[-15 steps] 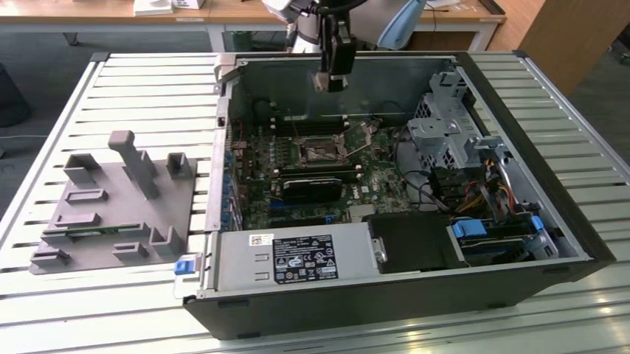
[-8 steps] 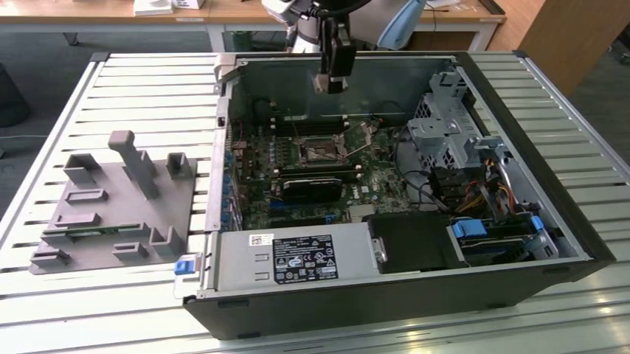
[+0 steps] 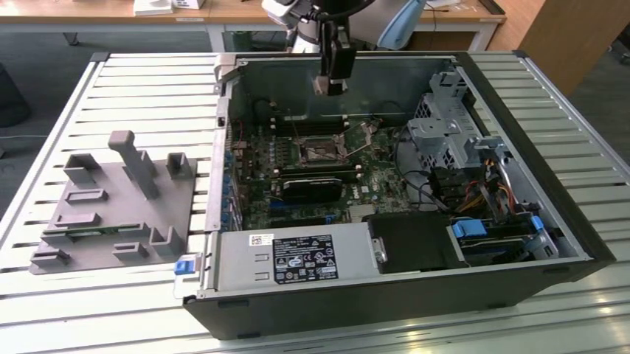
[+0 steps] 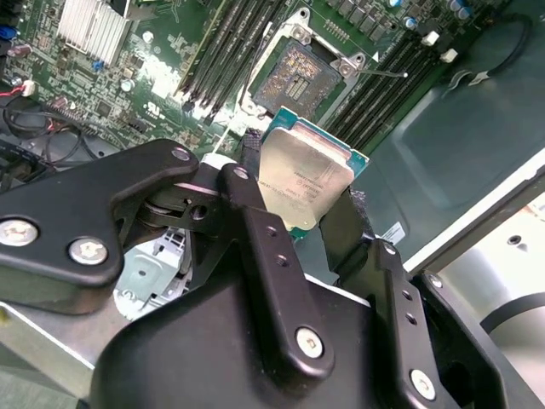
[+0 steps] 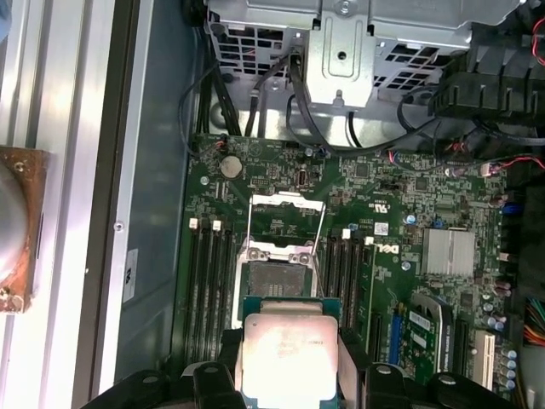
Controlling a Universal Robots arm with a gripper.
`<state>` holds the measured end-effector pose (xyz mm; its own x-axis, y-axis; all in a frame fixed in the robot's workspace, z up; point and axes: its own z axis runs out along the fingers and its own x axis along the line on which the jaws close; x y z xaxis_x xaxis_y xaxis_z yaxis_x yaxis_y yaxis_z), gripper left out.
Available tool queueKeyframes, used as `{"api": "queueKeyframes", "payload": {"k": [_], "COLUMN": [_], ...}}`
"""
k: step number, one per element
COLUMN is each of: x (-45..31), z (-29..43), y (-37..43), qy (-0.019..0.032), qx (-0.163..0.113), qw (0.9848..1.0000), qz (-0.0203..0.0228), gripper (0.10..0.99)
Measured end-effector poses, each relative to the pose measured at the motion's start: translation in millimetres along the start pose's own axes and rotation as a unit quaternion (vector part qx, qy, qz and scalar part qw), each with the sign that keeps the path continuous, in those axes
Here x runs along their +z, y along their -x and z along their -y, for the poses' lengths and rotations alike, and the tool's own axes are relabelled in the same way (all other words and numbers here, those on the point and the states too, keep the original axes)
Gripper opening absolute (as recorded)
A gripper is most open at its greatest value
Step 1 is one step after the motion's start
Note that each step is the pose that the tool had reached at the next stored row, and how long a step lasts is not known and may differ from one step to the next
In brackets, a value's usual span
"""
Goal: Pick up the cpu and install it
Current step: 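Place the cpu into insertion slot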
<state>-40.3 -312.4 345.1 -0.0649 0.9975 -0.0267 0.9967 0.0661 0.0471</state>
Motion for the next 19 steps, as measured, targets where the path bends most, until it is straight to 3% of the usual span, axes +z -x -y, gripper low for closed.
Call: {"api": "queueKeyframes", "payload": {"k": [4, 19], "x": [2.6, 28.6], "z": [0.2, 1.2], "y": [0.0, -2.6], "qy": [0.0000, -0.0018], "qx": [0.000, 0.008], "qw": [1.0000, 1.0000], "qz": [-0.0001, 0.0005], "gripper": [0.533, 0.533]}}
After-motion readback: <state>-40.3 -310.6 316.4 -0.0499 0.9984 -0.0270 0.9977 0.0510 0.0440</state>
